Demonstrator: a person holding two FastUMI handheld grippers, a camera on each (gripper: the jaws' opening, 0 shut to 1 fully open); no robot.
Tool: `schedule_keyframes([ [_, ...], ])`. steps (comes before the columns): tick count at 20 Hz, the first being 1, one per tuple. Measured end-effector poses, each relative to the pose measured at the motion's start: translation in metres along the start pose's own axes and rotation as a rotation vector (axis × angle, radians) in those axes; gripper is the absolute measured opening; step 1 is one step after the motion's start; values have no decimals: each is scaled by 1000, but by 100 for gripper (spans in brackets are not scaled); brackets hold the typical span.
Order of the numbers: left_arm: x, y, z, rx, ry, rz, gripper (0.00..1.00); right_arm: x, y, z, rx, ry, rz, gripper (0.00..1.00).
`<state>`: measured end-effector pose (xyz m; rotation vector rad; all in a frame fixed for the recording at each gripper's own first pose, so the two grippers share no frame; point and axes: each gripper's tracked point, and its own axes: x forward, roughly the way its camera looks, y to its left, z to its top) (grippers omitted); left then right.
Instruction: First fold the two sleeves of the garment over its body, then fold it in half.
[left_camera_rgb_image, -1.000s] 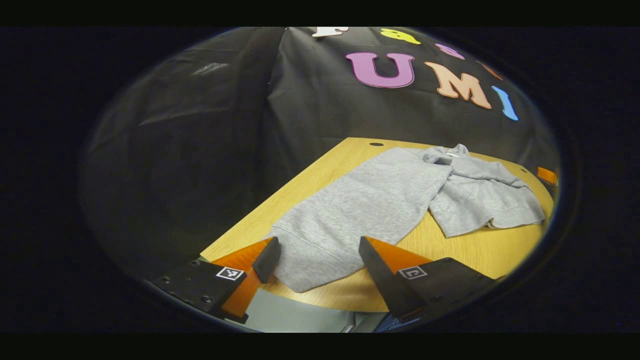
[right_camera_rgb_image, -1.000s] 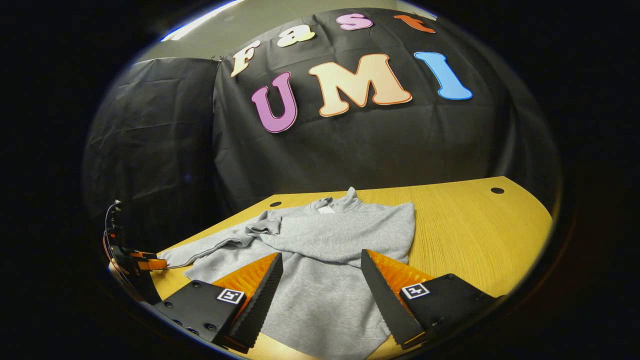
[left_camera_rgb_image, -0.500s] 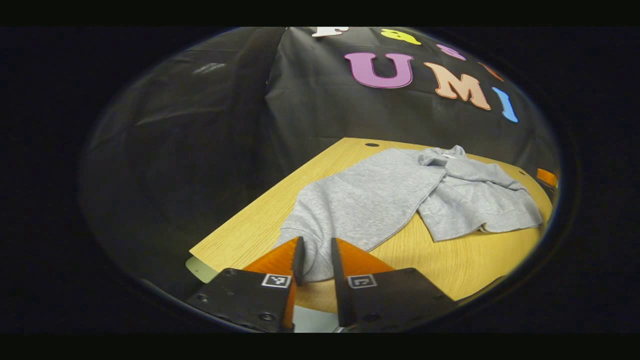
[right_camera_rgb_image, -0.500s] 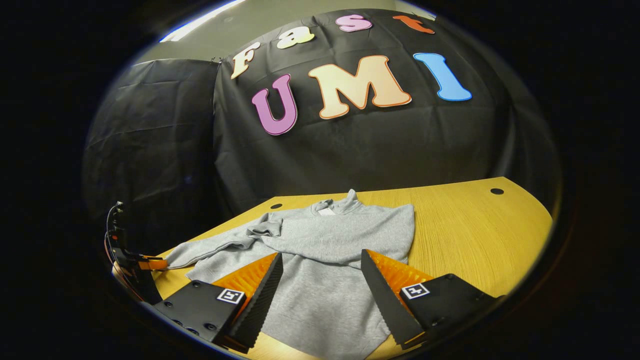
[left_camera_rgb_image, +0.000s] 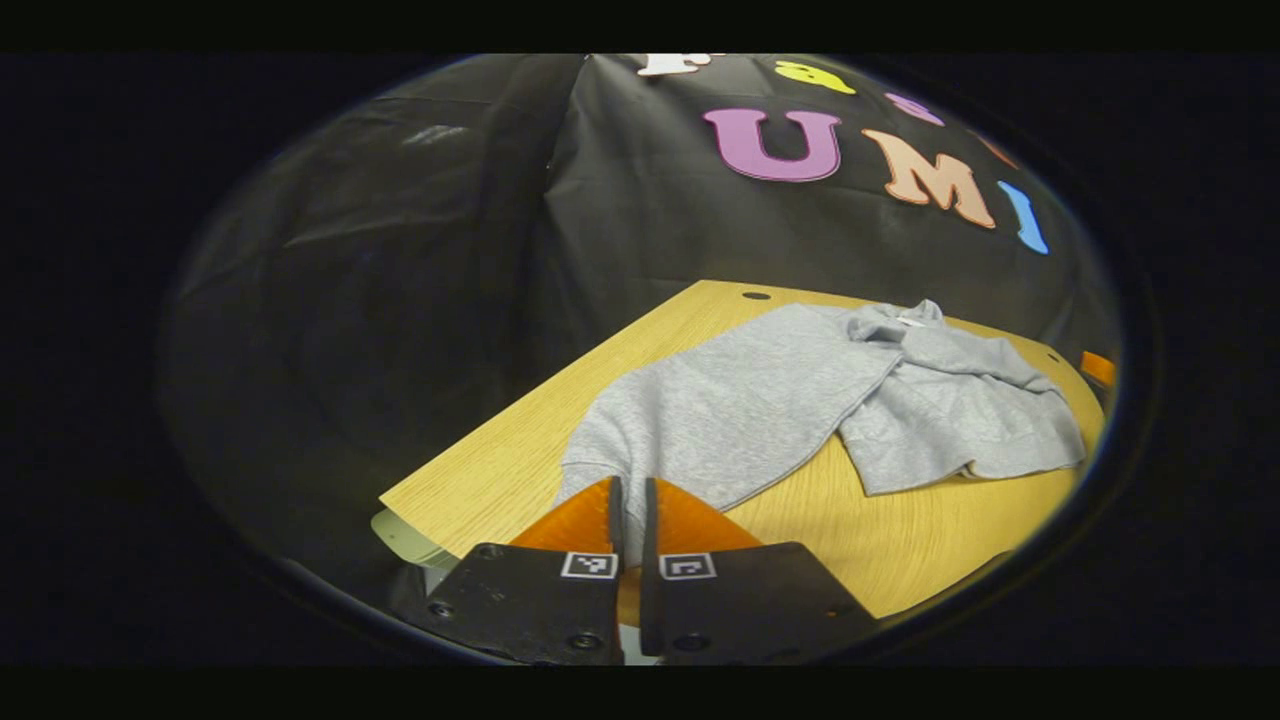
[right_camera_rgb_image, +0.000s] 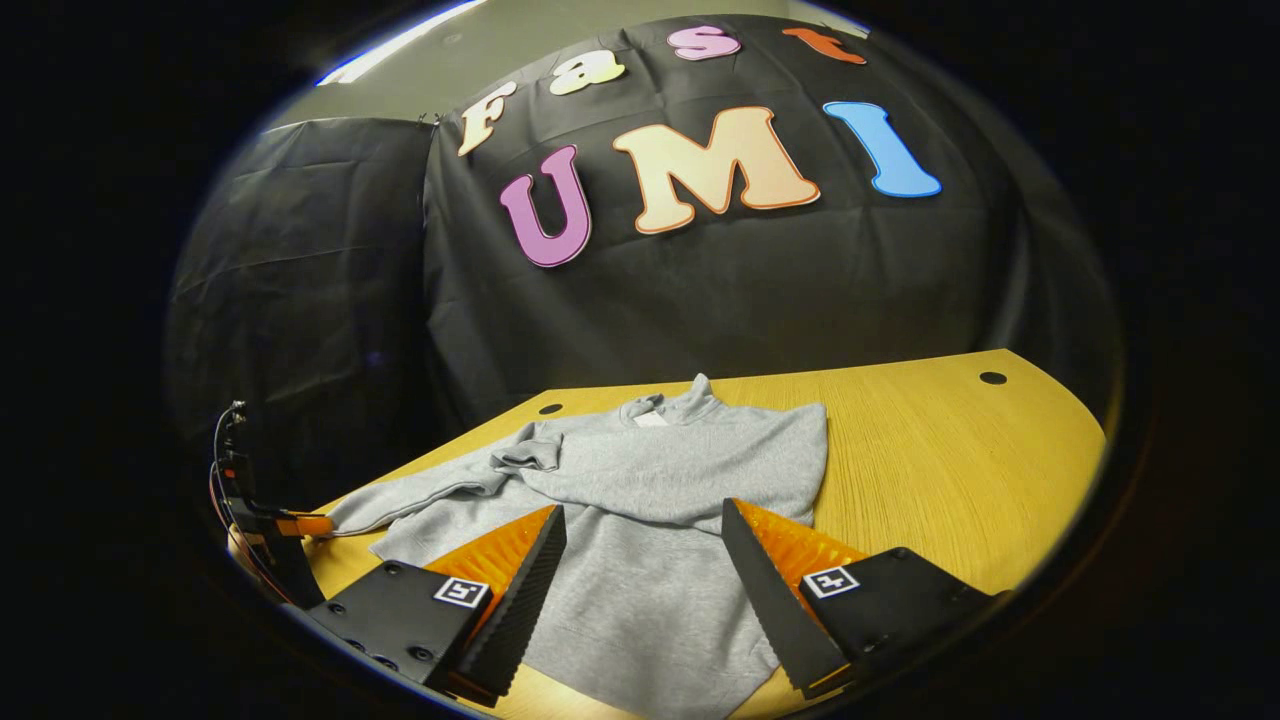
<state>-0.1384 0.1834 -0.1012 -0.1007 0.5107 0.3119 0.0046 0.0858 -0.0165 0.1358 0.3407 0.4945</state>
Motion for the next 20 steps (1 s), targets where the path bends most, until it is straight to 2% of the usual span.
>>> schedule_keyframes([
  [4,-2,-8,9,-25,-10,6,0,-1,-4,1,2,-2,-9,98],
  [8,-6,-47,52,8,-99,-66,0,-2,-9,-2,11,10,-19,98],
  [13,4,-126,109,59,-207,-229,0,-2,-14,-7,13,29,-24,97],
  [20,22,-267,185,111,-348,-478,0,-2,-15,-11,19,48,-22,97],
])
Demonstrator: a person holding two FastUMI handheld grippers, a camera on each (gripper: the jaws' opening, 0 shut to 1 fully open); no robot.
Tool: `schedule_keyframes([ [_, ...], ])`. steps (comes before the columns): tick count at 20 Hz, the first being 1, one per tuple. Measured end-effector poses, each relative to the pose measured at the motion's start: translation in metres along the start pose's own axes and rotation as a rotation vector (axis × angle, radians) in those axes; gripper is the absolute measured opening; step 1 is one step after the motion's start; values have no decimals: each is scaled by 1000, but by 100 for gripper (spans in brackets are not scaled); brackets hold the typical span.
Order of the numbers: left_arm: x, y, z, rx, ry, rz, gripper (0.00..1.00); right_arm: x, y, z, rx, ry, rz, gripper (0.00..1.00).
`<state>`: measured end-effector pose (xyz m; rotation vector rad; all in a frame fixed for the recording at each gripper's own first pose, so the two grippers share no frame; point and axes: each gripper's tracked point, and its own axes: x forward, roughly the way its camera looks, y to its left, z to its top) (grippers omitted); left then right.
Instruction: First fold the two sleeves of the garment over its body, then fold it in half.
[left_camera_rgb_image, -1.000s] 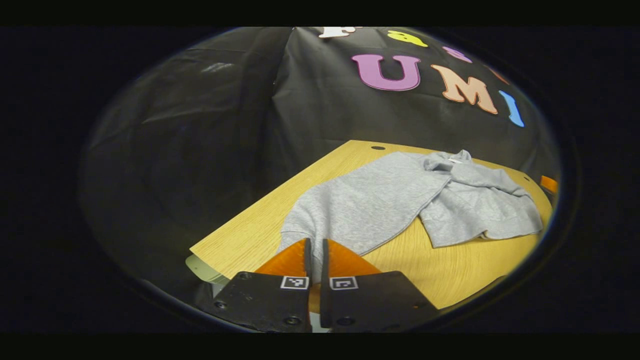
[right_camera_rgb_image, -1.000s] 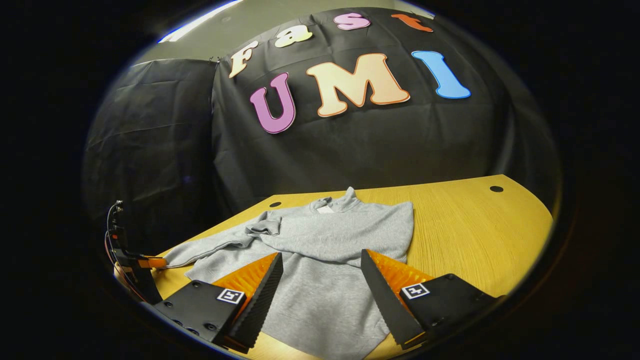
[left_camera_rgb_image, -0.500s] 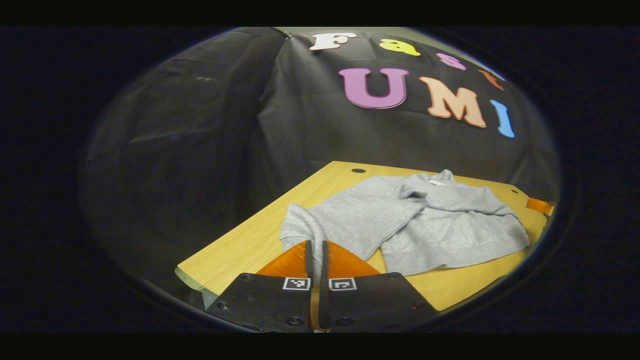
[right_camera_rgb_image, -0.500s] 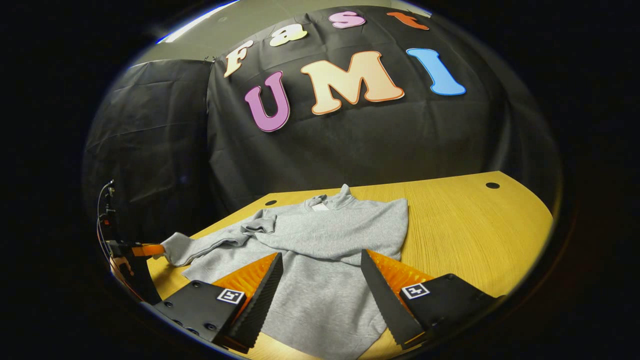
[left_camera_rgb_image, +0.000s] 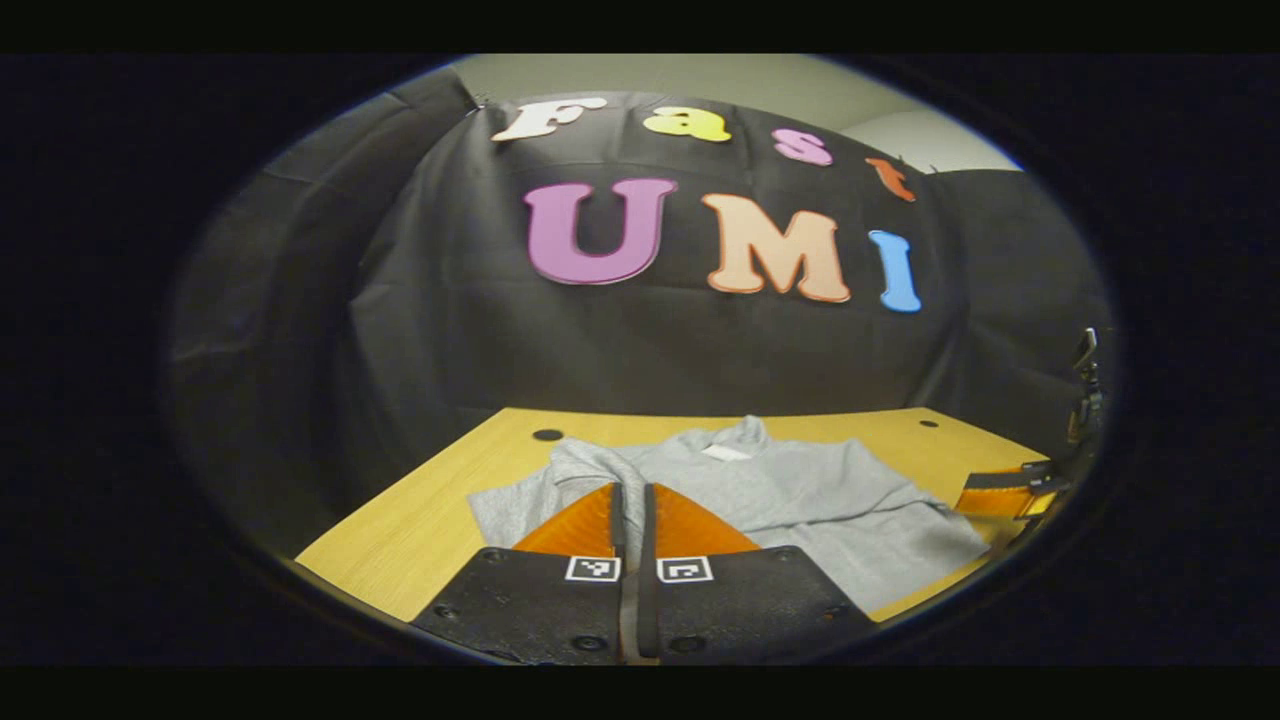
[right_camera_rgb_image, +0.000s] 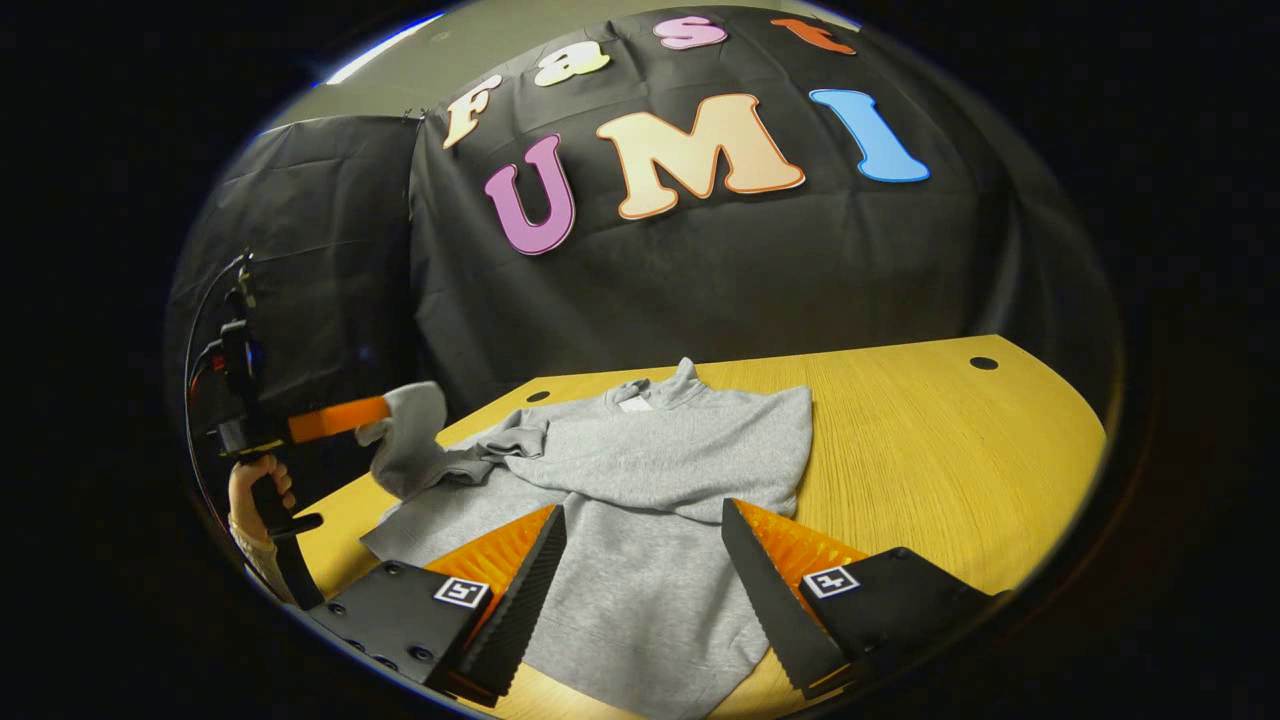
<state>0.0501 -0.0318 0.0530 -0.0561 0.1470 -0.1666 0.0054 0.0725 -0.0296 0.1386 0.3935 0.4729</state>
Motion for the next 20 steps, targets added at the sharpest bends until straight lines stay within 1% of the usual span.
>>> schedule_keyframes([
  [3,38,-54,15,41,-12,-115,0,3,-3,-7,3,19,-3,98],
  [4,50,-70,18,55,-16,-138,0,3,-6,-8,7,24,-12,98],
  [5,60,-85,20,71,-12,-169,0,4,-8,-9,12,28,-18,93],
  [6,70,-101,21,83,-13,-195,0,4,-10,-9,16,31,-22,98],
  [9,90,-140,23,107,-13,-259,0,2,-18,-9,24,34,-39,98],
  [14,121,-195,18,118,-1,-329,1,1,-31,-6,38,29,-64,98],
  [17,136,-223,4,133,34,-347,0,0,-37,-5,47,26,-75,98],
  [20,147,-240,-11,138,58,-357,0,-1,-41,-5,46,28,-82,98],
])
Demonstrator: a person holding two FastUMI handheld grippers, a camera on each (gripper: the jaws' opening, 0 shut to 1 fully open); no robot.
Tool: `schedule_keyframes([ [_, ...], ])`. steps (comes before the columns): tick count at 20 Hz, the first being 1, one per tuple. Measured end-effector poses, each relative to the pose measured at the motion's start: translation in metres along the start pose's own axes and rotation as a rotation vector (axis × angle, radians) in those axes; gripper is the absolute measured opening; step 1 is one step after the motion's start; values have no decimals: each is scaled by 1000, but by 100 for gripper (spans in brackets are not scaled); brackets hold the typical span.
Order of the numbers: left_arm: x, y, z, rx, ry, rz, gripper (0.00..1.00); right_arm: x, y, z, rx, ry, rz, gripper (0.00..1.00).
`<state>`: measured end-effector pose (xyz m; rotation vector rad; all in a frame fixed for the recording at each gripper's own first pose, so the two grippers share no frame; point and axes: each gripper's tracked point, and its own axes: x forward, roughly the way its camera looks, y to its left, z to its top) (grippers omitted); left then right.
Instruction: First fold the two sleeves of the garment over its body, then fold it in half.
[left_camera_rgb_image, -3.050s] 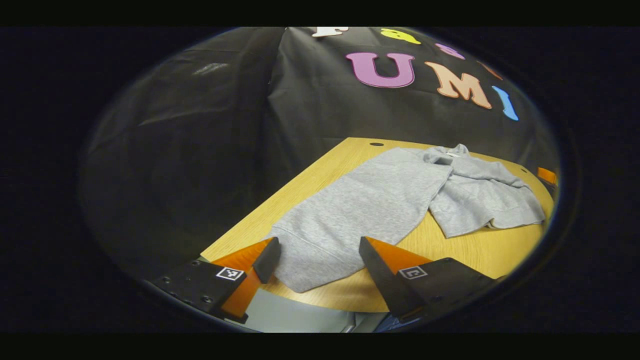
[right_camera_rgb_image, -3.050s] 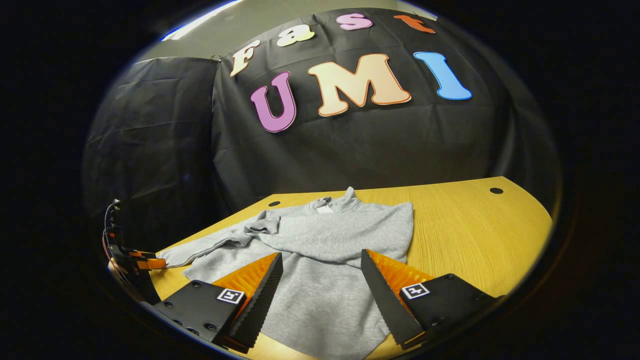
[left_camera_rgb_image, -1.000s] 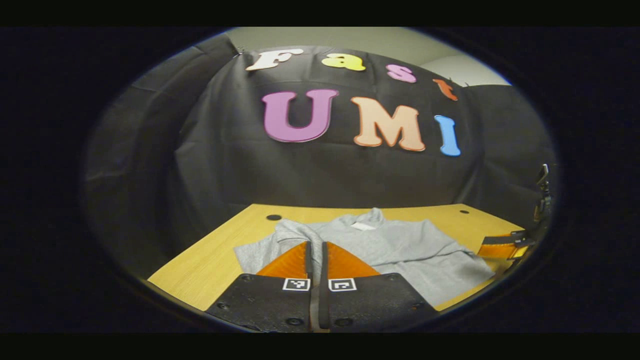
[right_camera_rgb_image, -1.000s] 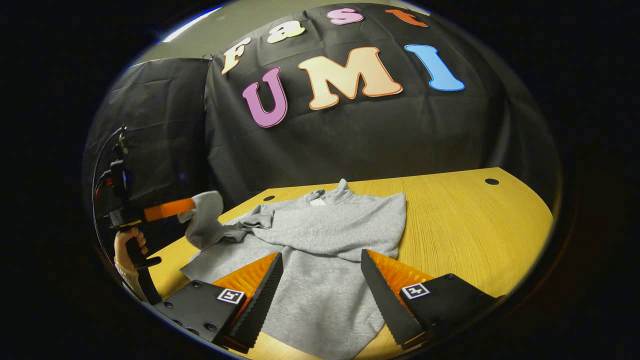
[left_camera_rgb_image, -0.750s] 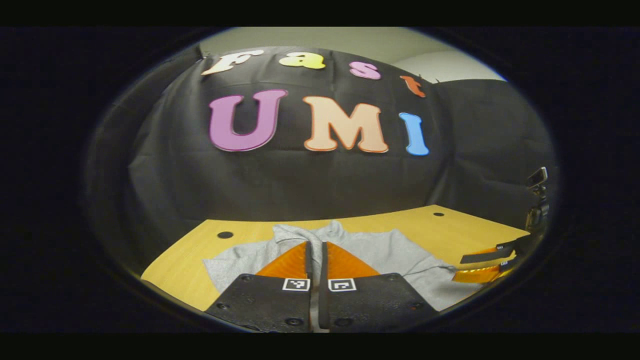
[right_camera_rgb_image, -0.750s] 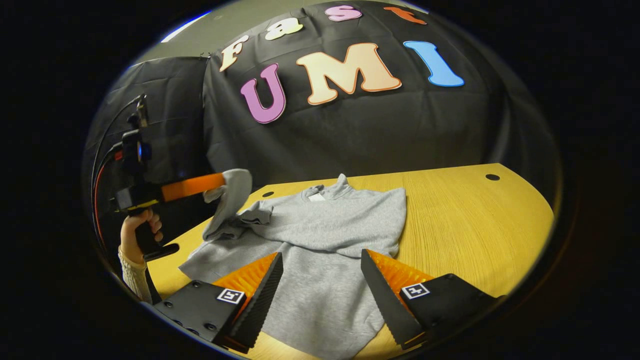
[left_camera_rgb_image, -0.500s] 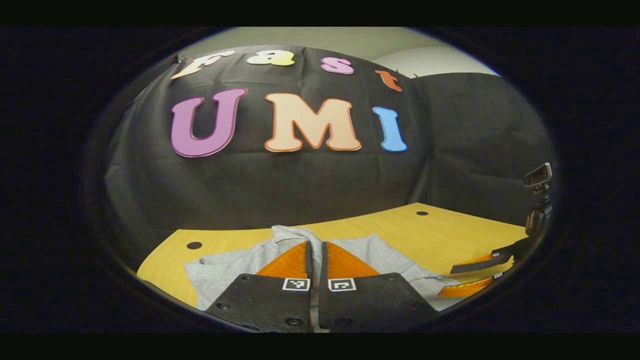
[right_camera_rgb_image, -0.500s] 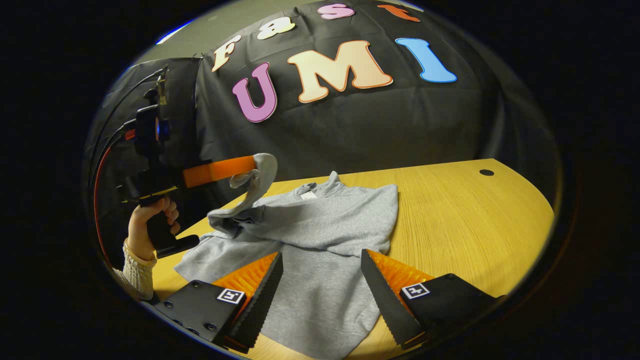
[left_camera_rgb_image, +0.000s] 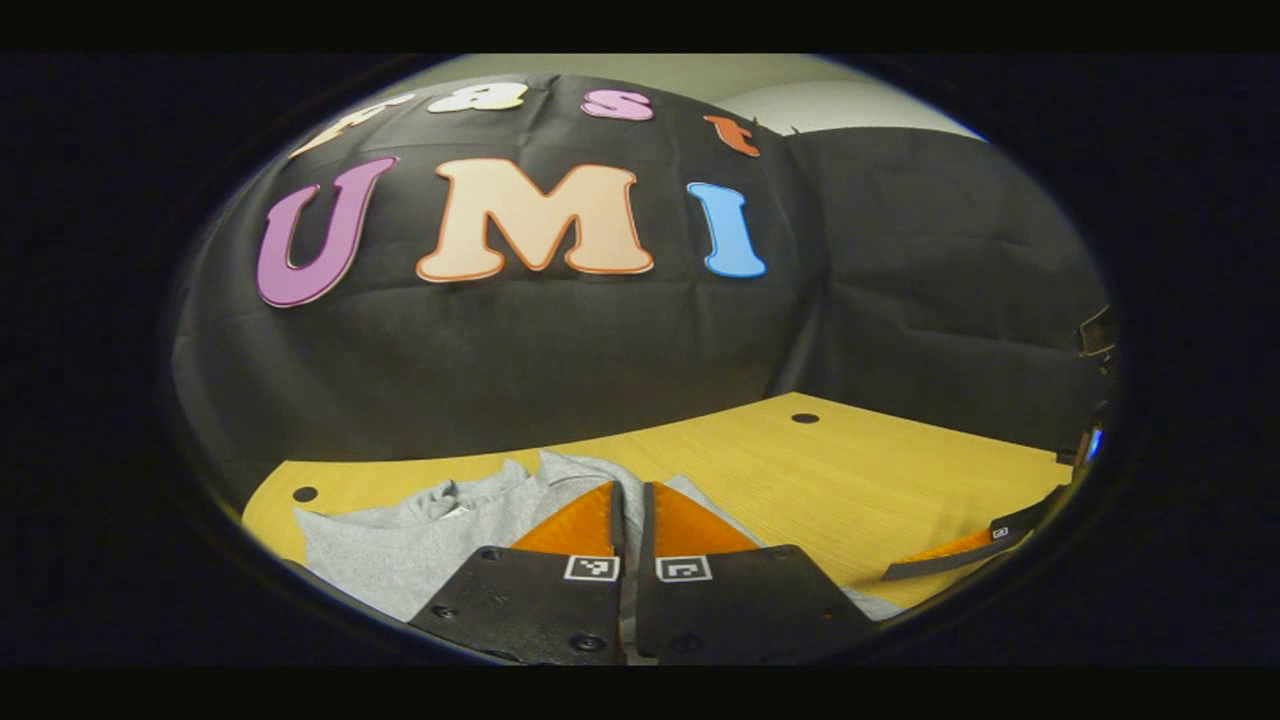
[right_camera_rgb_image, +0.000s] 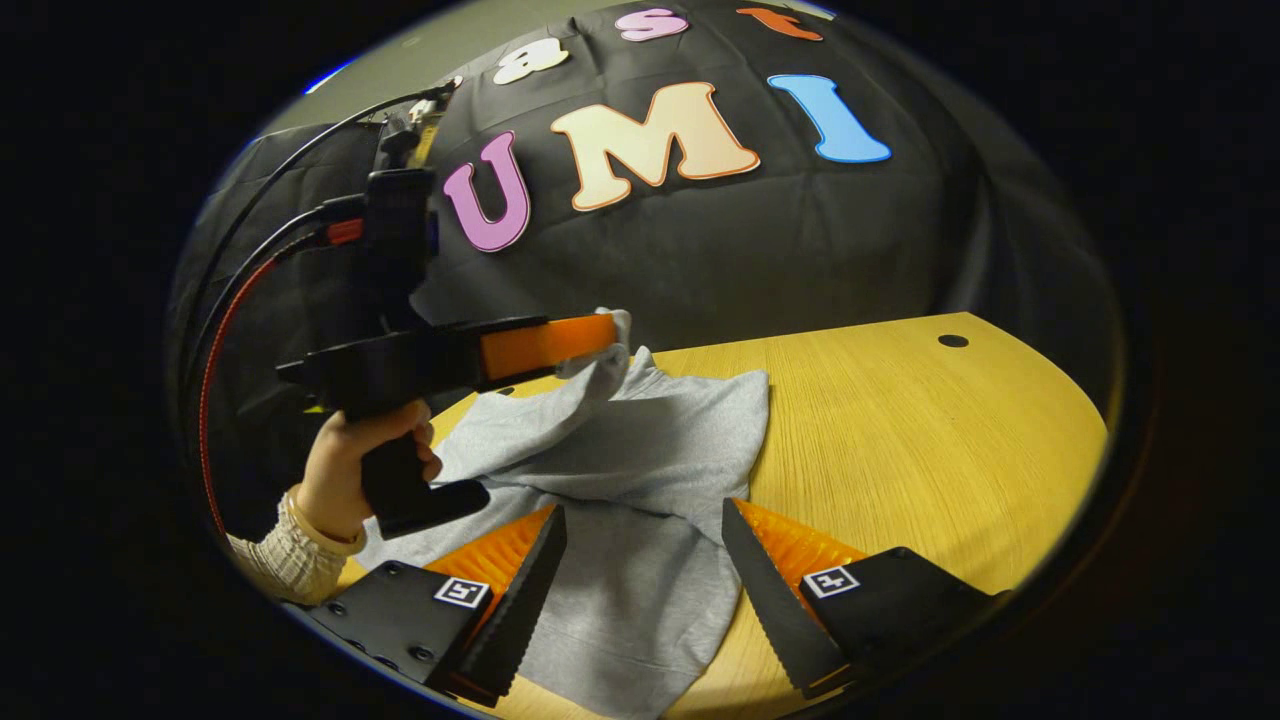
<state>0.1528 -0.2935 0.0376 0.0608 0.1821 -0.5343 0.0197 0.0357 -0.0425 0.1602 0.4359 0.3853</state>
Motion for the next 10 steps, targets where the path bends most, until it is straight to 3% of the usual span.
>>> schedule_keyframes([
  [8,38,-17,-39,-18,88,-11,1,-3,-11,-2,10,11,-21,98],
  [9,37,-25,-37,-36,86,-49,12,-3,-13,-4,12,14,-26,98],
  [10,35,-34,-39,-52,84,-82,16,-4,-14,-4,14,16,-29,98],
])
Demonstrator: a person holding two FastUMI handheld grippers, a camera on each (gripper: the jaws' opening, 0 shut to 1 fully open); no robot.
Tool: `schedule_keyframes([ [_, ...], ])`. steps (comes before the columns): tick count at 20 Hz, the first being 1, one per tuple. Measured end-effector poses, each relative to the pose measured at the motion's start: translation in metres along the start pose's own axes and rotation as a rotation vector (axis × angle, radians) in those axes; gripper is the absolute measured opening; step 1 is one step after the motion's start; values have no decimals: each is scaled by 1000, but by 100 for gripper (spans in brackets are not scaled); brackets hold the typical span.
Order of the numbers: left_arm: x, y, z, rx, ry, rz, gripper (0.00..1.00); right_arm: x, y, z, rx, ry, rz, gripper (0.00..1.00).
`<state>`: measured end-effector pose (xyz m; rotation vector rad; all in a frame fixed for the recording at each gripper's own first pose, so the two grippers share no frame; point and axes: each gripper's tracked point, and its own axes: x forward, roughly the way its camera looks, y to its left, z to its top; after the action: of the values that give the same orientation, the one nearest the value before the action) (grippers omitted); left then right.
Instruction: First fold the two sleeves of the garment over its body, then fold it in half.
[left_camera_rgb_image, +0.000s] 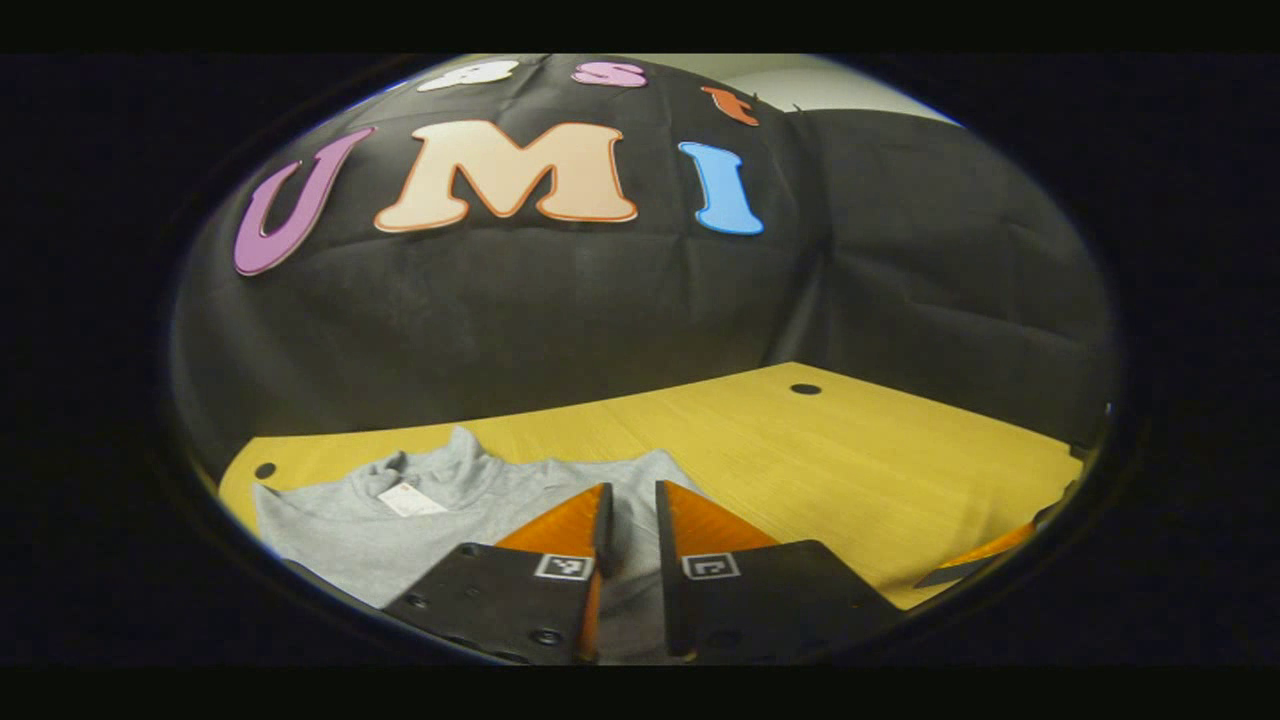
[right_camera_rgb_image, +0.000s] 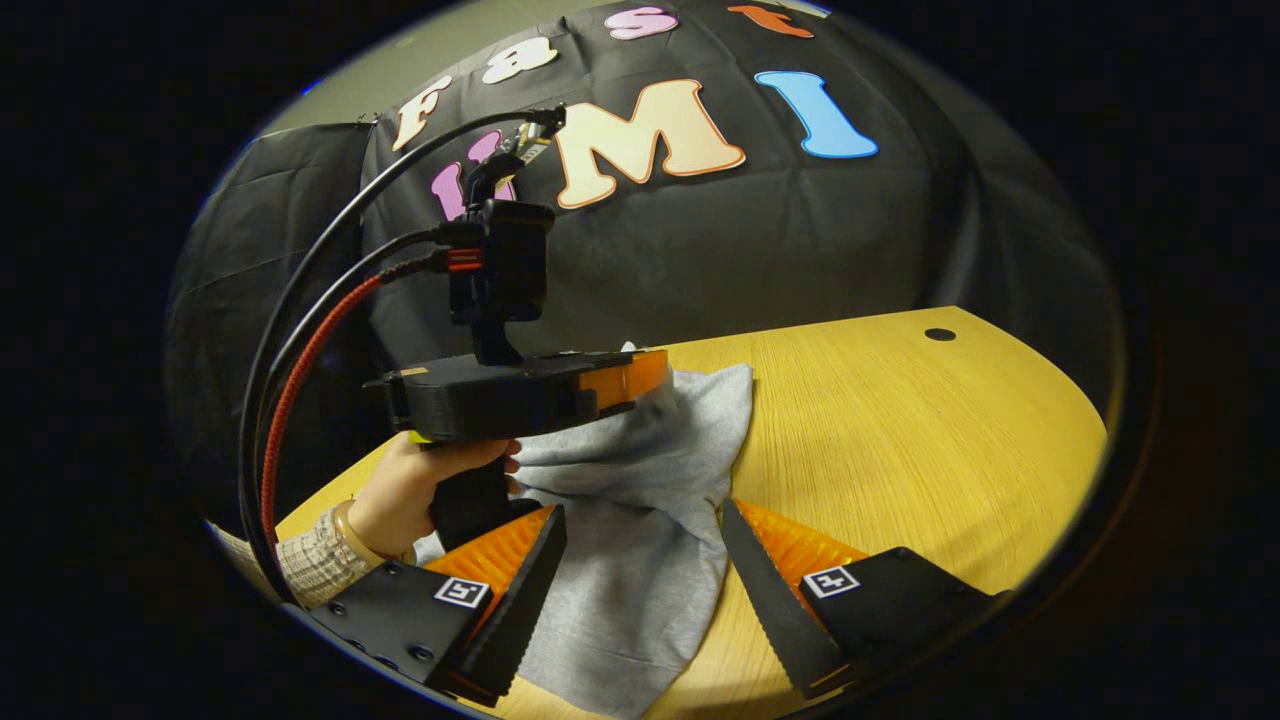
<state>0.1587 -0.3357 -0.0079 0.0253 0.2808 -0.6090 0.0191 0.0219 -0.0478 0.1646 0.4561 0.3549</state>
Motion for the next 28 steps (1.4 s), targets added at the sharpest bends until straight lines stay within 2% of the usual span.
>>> schedule_keyframes([
  [1,-3,-6,4,-7,-5,-17,40,0,-1,0,1,0,-2,98],
  [3,-6,-1,12,-3,-32,-1,89,-2,-1,0,-2,0,-5,98],
  [8,-38,24,31,37,-68,66,94,-7,6,-4,-14,12,-6,98],
  [15,-137,76,23,32,-55,135,93,-16,31,-13,-40,26,8,97],
  [20,-212,100,-32,-7,57,143,92,-23,44,-32,-53,73,1,98],
  [23,-251,119,-53,5,89,198,93,-27,48,-45,-45,105,-4,98],
  [24,-260,124,-62,15,95,217,90,-29,51,-47,-38,110,-2,93],
  [25,-270,129,-71,11,113,232,92,-31,53,-51,-38,116,-3,98],
  [28,-297,143,-101,-35,154,286,93,-37,49,-59,-44,127,-23,98],
])
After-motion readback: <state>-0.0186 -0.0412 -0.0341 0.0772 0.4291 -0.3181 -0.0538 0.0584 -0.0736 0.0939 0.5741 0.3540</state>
